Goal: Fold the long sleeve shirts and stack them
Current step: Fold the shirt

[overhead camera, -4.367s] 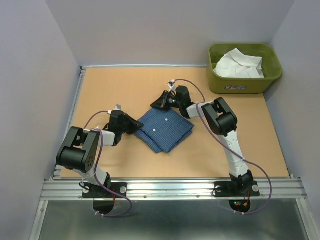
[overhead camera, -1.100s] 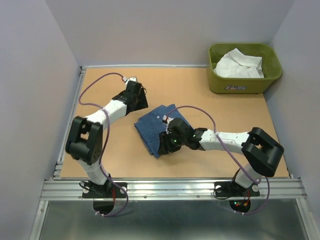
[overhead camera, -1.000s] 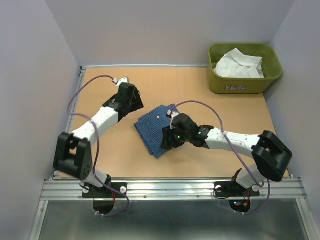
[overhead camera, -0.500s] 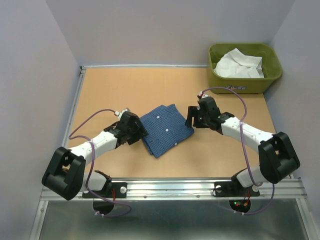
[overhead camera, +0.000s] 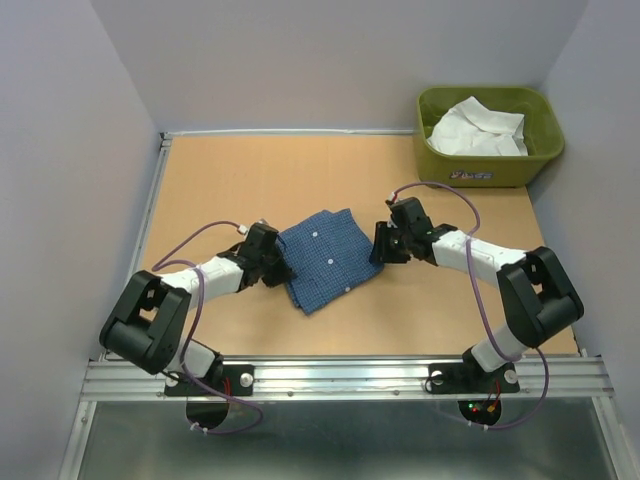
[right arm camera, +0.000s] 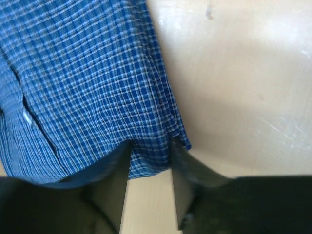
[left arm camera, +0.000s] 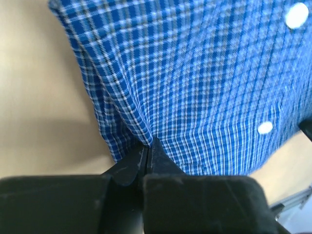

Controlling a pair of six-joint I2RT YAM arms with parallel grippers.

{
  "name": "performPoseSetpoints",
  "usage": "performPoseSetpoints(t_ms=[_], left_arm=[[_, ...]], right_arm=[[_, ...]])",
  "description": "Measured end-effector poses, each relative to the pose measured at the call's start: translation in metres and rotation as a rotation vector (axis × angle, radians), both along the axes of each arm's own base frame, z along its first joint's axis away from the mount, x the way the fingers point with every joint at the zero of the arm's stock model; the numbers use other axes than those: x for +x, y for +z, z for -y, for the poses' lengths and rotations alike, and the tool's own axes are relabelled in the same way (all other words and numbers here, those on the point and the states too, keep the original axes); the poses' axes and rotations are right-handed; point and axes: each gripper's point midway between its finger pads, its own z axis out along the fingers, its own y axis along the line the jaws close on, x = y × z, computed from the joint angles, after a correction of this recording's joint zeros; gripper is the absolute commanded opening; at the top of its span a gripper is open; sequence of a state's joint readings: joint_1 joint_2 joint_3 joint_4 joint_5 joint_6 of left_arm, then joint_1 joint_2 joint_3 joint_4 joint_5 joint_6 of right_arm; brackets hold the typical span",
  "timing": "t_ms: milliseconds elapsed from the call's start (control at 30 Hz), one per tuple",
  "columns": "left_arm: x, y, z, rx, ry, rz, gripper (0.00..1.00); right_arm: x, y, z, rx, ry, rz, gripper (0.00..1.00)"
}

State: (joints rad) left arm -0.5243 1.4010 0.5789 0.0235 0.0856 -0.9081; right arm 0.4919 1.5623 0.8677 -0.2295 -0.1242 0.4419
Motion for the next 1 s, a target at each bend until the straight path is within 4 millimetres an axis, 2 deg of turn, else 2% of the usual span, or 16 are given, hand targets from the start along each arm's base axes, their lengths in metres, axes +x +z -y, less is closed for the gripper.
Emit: performPoseSetpoints(t_ms=[67, 100, 233, 300, 367, 400, 467, 500, 533, 633, 733, 800, 867, 933, 967, 1000], left_arm=[[0.01, -0.001, -0.008, 0.007, 0.009, -0.01, 0.0], [0.018, -0.001, -0.016, 0.02, 0.022, -0.007, 0.0], [0.061, 0.003, -0.051, 0.085, 0.079, -0.001, 0.04], [0.08, 0.004, -0.064, 0.113, 0.088, 0.0, 0.07], [0.095, 0.005, -0.075, 0.144, 0.09, 0.002, 0.17], [0.102, 0.007, -0.079, 0.158, 0.088, 0.004, 0.34], [0.109, 0.013, -0.084, 0.189, 0.074, 0.014, 0.55], [0.111, 0.016, -0.086, 0.204, 0.066, 0.021, 0.64], [0.112, 0.02, -0.088, 0.216, 0.058, 0.03, 0.79], [0.107, 0.038, -0.097, 0.262, 0.057, 0.06, 0.89], [0.103, 0.068, -0.102, 0.292, 0.061, 0.141, 0.89], [0.095, 0.099, -0.096, 0.318, 0.042, 0.243, 0.89], [0.085, 0.12, -0.075, 0.34, -0.019, 0.332, 0.89], [0.07, 0.135, -0.042, 0.347, -0.122, 0.412, 0.88], [0.058, 0.137, -0.02, 0.357, -0.195, 0.448, 0.88], [0.051, 0.137, -0.007, 0.362, -0.239, 0.462, 0.88]], right_arm=[[-0.002, 0.002, -0.005, 0.025, 0.014, -0.005, 0.25], [-0.003, 0.002, -0.009, 0.049, 0.026, -0.007, 0.23], [-0.019, -0.004, -0.021, 0.128, 0.046, -0.05, 0.23], [-0.033, -0.01, -0.028, 0.156, 0.054, -0.083, 0.27], [-0.043, -0.012, -0.037, 0.182, 0.059, -0.105, 0.36], [-0.048, -0.012, -0.043, 0.2, 0.059, -0.118, 0.4], [-0.05, -0.007, -0.05, 0.221, 0.067, -0.113, 0.47], [-0.049, -0.003, -0.053, 0.232, 0.068, -0.101, 0.55], [-0.046, 0.003, -0.054, 0.243, 0.061, -0.081, 0.59], [-0.035, 0.029, -0.052, 0.267, 0.03, 0.009, 0.71], [-0.027, 0.051, -0.047, 0.283, 0.0, 0.082, 0.82], [-0.023, 0.061, -0.043, 0.288, -0.019, 0.115, 0.94], [-0.018, 0.064, -0.037, 0.285, -0.049, 0.131, 1.0], [-0.015, 0.065, -0.03, 0.28, -0.079, 0.139, 1.0], [-0.013, 0.066, -0.027, 0.281, -0.097, 0.141, 1.0], [-0.013, 0.067, -0.022, 0.28, -0.113, 0.144, 1.0]])
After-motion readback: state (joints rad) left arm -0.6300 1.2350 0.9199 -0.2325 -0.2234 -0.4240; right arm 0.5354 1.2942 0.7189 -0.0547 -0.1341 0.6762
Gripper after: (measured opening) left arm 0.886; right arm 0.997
